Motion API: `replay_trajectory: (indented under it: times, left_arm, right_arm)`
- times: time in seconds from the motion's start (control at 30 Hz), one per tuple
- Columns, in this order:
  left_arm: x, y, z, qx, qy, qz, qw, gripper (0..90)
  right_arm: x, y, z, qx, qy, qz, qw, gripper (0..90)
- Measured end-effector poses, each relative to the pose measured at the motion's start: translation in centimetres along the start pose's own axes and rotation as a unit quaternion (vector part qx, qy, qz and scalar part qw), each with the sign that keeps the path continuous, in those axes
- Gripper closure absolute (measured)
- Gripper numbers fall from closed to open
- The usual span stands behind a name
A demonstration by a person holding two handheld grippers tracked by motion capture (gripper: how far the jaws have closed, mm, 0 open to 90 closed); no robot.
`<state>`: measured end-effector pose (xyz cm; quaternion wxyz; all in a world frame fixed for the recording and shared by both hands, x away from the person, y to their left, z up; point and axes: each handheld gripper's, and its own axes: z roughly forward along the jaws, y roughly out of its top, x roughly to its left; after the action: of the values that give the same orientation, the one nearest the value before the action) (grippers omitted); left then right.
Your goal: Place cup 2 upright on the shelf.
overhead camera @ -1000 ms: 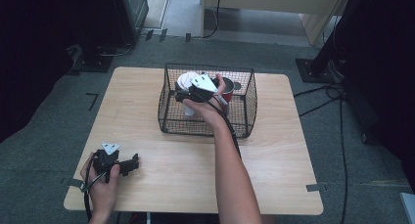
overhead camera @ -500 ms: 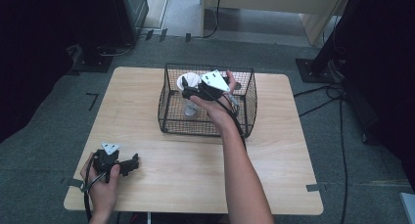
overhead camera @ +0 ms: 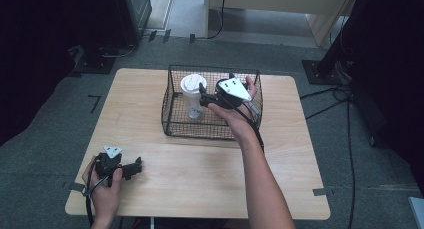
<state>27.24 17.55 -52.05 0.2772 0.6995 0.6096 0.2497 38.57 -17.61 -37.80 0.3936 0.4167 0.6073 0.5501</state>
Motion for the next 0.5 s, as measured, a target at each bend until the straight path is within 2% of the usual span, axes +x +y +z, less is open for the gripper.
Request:
replay_trajectory:
  times: [0.5]
  left_arm:
    - [0.0, 0.0, 0.0, 0.000, 0.000, 0.000, 1.0000, 0.0]
  right_arm:
    - [-2.3, -0.9, -3.6, 0.006, -0.025, 0.006, 0.9996, 0.0]
